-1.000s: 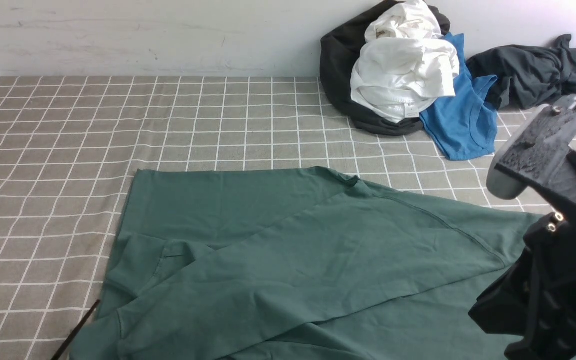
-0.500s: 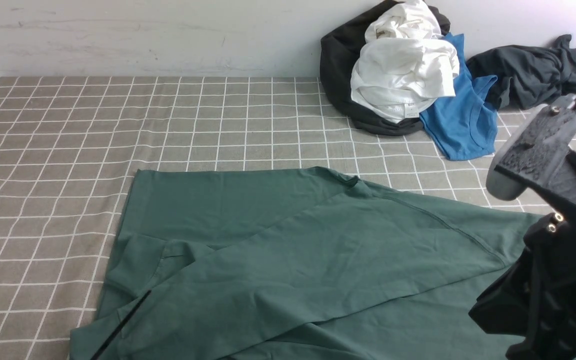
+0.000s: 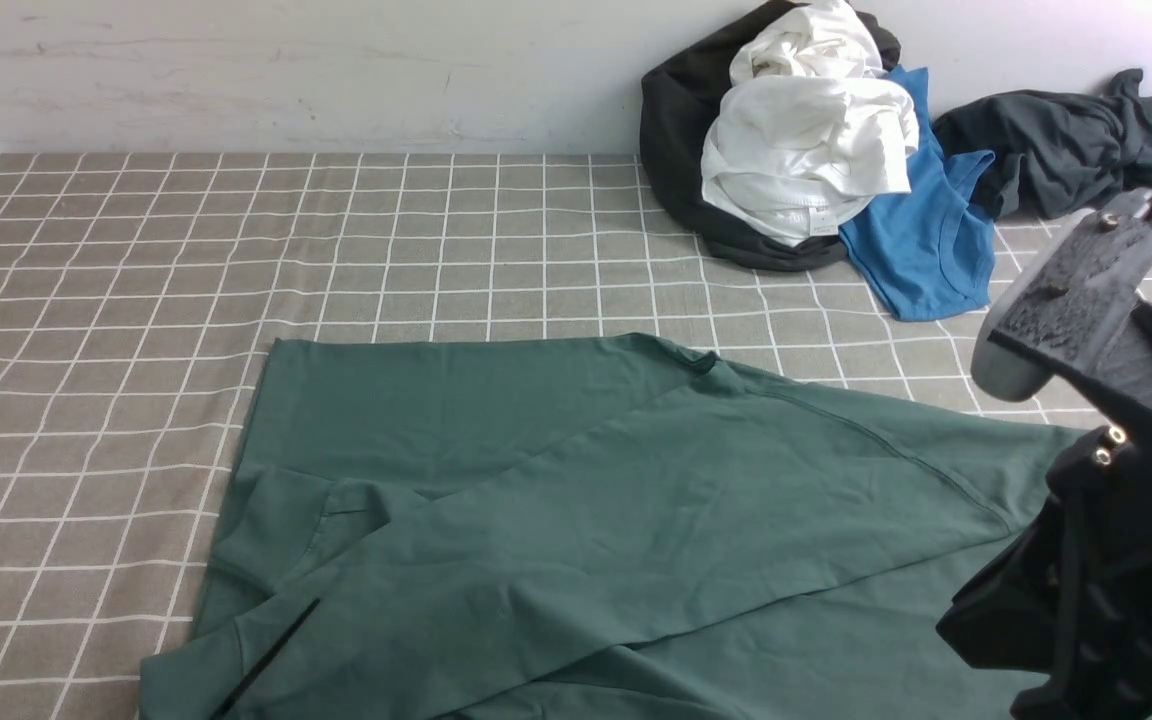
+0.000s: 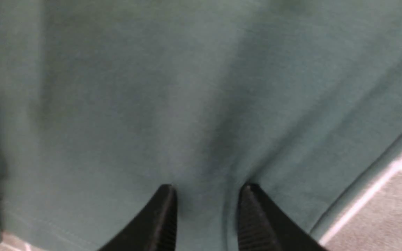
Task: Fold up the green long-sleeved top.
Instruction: Use both arms simultaneously to clamp the lower edge of the clothing fabric
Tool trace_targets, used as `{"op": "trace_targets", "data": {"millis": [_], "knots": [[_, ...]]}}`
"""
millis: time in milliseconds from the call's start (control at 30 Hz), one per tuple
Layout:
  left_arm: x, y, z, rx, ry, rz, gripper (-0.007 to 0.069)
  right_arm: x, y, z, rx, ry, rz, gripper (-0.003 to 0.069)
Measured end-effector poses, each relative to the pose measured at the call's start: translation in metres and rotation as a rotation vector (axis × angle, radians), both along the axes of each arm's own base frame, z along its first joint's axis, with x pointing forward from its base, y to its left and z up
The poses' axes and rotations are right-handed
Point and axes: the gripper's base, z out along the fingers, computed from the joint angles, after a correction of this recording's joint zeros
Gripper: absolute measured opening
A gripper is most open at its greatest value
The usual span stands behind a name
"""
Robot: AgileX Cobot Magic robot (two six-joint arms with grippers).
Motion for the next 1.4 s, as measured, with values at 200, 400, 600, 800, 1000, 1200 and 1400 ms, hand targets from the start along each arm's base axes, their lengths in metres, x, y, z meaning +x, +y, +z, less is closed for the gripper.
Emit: {"op": "trace_targets", "data": {"millis": [200, 400, 600, 800, 1000, 1200, 1400], "knots": [[0.001, 0.000, 0.000, 0.007, -0.005, -0.001, 0.0233, 0.000, 0.000, 0.000, 0.000, 0.000, 0.000, 0.0086], [-0.003, -0.004, 0.006, 0.015, 0.056, 0.020, 0.0288, 0.000, 0.000, 0.000, 0.001, 0.001, 0.000, 0.0086], [-0.017, -0.008, 0.010, -0.073, 0.200, -0.016, 0.0390, 0.000, 0.000, 0.000, 0.004, 0.002, 0.004, 0.0086], [-0.012, -0.003, 0.004, -0.061, 0.131, -0.093, 0.0427, 0.000, 0.001, 0.000, 0.005, 0.003, 0.005, 0.0086], [-0.006, -0.002, 0.004, -0.049, 0.062, -0.108, 0.0427, 0.000, 0.001, 0.000, 0.004, 0.001, 0.011, 0.0086], [-0.012, -0.004, 0.003, -0.071, 0.135, -0.085, 0.0427, 0.000, 0.001, 0.000, 0.002, -0.001, 0.015, 0.0086], [-0.009, -0.003, 0.002, -0.057, 0.102, -0.097, 0.0427, 0.000, 0.001, 0.000, 0.002, -0.002, 0.017, 0.0086]]}}
